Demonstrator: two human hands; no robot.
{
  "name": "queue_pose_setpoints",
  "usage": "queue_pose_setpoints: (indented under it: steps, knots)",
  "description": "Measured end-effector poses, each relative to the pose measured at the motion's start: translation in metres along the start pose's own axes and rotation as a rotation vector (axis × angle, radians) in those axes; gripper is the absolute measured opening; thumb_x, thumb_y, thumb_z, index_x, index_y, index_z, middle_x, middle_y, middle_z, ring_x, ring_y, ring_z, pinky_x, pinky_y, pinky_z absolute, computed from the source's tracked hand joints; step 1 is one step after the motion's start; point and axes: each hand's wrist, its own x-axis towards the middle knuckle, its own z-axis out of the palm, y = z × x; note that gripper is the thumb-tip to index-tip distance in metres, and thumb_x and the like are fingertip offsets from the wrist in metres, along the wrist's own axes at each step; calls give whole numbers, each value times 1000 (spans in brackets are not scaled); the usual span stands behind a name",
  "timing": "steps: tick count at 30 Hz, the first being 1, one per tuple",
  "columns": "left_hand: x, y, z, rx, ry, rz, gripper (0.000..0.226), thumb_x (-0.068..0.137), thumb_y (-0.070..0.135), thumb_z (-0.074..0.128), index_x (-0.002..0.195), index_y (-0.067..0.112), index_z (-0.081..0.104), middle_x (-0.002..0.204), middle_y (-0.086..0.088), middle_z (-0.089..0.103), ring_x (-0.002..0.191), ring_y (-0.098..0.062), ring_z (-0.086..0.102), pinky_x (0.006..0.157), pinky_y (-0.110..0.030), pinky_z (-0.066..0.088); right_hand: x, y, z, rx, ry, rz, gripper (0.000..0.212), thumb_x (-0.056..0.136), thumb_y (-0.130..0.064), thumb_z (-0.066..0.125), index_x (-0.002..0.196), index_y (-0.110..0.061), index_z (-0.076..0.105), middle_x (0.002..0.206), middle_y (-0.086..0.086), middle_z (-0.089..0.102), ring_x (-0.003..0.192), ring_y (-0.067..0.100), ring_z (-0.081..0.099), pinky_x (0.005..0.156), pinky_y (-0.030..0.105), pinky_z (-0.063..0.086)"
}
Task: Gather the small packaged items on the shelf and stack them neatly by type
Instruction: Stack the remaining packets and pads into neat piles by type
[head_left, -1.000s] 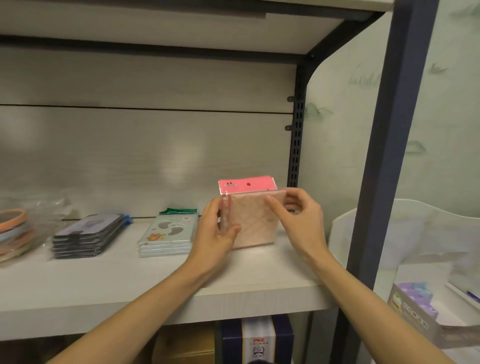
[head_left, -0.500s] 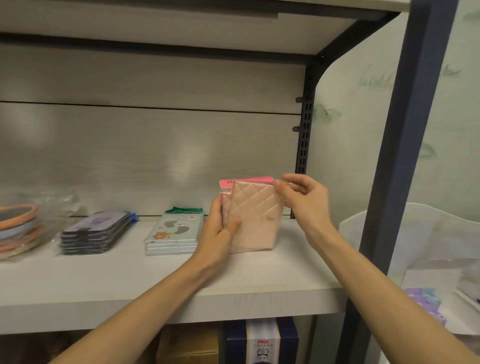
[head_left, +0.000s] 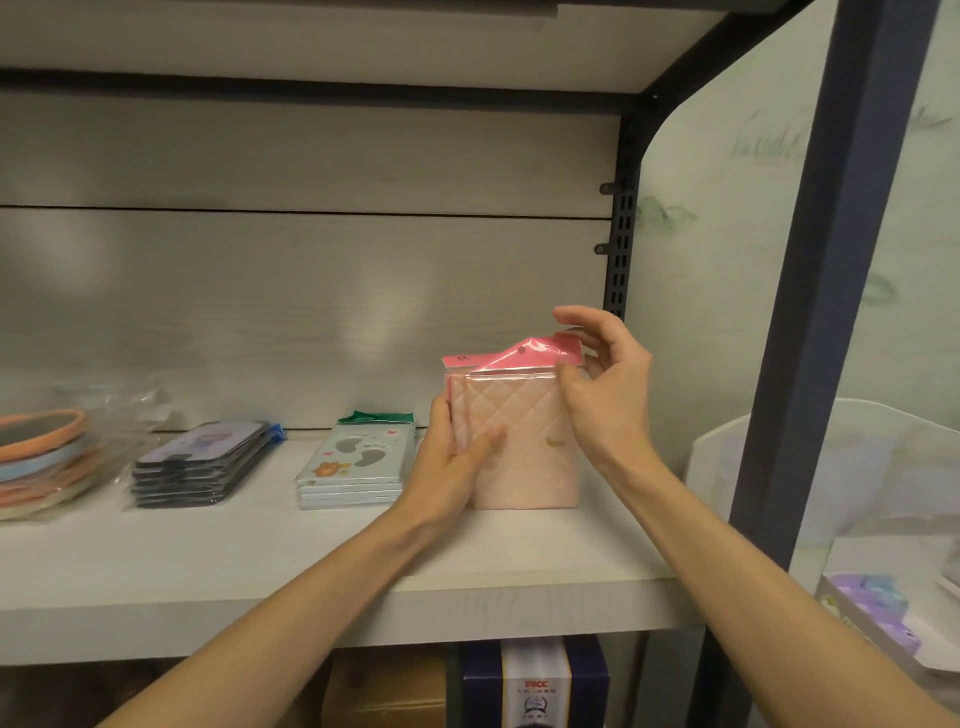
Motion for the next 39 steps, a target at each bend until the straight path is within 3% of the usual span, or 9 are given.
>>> queue_pose_setpoints:
  steps: [6, 11, 14, 19, 21, 24, 26, 30, 39]
  knots:
    - [-1, 3, 3, -76, 5, -17, 34, 100, 11, 61, 126, 30, 51, 127, 10, 66, 115, -4, 65, 92, -21, 55, -14, 24, -7, -105, -4, 56, 48, 86, 3, 62, 130, -16, 59, 129, -5, 62, 117, 9, 60, 101, 35, 51]
    - [3, 2, 3, -126, 12, -69, 33, 99, 5, 60, 123, 27, 53, 121, 8, 69, 104, 0, 69, 81, -18, 55, -36, 55, -16, -107, -171, 377, 56, 93, -35, 70, 141, -15, 49, 136, -2, 60, 116, 9, 63, 99, 34, 53]
    - [8, 0, 5, -124, 30, -125, 31, 99, 7, 60, 123, 25, 53, 123, 3, 69, 106, -8, 70, 82, -24, 57, -46, 62, -17, 39, -235, 573, 56, 92, -26, 70, 143, -16, 47, 127, 4, 67, 105, 12, 70, 96, 40, 55]
    - [33, 0, 15, -19, 68, -350, 35, 98, 17, 60, 129, 20, 46, 116, -6, 69, 99, -23, 73, 87, -42, 61, -49, 54, -20, -42, -285, 521, 40, 88, -6, 64, 125, -21, 59, 110, -2, 72, 87, 9, 73, 69, 23, 57]
    - [41, 0, 23, 23, 76, -463, 37, 97, 19, 58, 130, 14, 43, 111, -9, 67, 92, -25, 71, 78, -41, 61, -48, 55, -20, -123, -277, 555, 31, 89, -13, 65, 116, -29, 60, 100, -7, 72, 79, 6, 71, 66, 20, 55]
    - [45, -2, 35, 167, 62, -527, 34, 98, 18, 55, 128, 9, 40, 106, -7, 61, 81, -18, 61, 57, -27, 46, -45, 59, -22, -320, -294, 623, 28, 90, -25, 65, 117, -22, 62, 95, -12, 69, 87, 12, 69, 77, 29, 54]
    - [47, -8, 38, 329, 26, -512, 41, 98, 20, 56, 132, 7, 37, 116, -10, 59, 93, -23, 60, 64, -30, 46, -43, 61, -26, -418, -285, 674, 20, 88, -29, 65, 108, -23, 64, 89, -10, 68, 91, 19, 67, 81, 33, 53]
    - [48, -17, 32, 624, -72, -453, 62, 96, 37, 61, 140, 6, 31, 133, -11, 59, 121, -33, 58, 100, -38, 48, -43, 62, -29, -511, -329, 710, 7, 88, -33, 62, 94, -29, 63, 89, -5, 68, 92, 23, 64, 84, 34, 52]
    - [60, -16, 14, 778, -195, -492, 65, 93, 47, 64, 142, 12, 40, 144, -9, 52, 129, -28, 50, 102, -32, 42, -38, 73, -24, -637, -333, 734, 46, 83, -40, 69, 123, -19, 66, 121, 2, 67, 114, 23, 62, 94, 33, 49]
